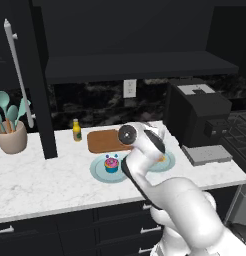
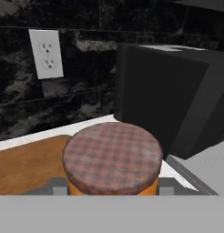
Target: From the different types of pastries on the counter, select a croissant and place it on the cutting board. Then retrieve a jar of jam from the cabinet and place it alongside the croissant on the cutting board.
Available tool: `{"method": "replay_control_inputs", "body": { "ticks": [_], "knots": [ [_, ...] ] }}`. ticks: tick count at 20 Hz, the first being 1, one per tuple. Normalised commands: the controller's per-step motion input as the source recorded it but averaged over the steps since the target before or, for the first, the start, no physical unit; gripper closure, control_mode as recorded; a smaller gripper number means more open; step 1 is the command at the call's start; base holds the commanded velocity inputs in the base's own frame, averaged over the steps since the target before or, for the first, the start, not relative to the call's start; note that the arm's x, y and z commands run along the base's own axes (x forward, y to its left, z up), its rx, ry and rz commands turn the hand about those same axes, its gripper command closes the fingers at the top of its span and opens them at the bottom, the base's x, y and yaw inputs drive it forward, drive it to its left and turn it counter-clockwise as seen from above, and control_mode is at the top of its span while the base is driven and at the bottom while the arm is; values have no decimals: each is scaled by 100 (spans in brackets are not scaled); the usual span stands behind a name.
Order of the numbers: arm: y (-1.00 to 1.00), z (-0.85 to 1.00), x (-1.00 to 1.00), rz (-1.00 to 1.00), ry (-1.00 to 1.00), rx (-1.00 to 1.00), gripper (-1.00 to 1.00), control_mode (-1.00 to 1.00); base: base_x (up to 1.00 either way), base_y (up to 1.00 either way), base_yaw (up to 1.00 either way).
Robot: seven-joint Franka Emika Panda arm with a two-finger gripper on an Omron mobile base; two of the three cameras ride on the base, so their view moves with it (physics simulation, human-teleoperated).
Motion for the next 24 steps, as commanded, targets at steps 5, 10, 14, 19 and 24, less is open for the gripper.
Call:
{"method": "replay_control_inputs", "body": {
  "ticks": [5,10,14,19,24],
  "knots": [
    [13,8,21,-4,31,-1,100,-100,0,0,0],
    [2,17,33,-4,44,4,100,-100,0,0,0],
    [3,-8,6,0,3,-3,100,-100,0,0,0],
    [0,-22,25,-1,-10,-11,100,-100,0,0,0],
    [3,-41,30,-3,-13,-14,100,-100,0,0,0]
  ]
}}
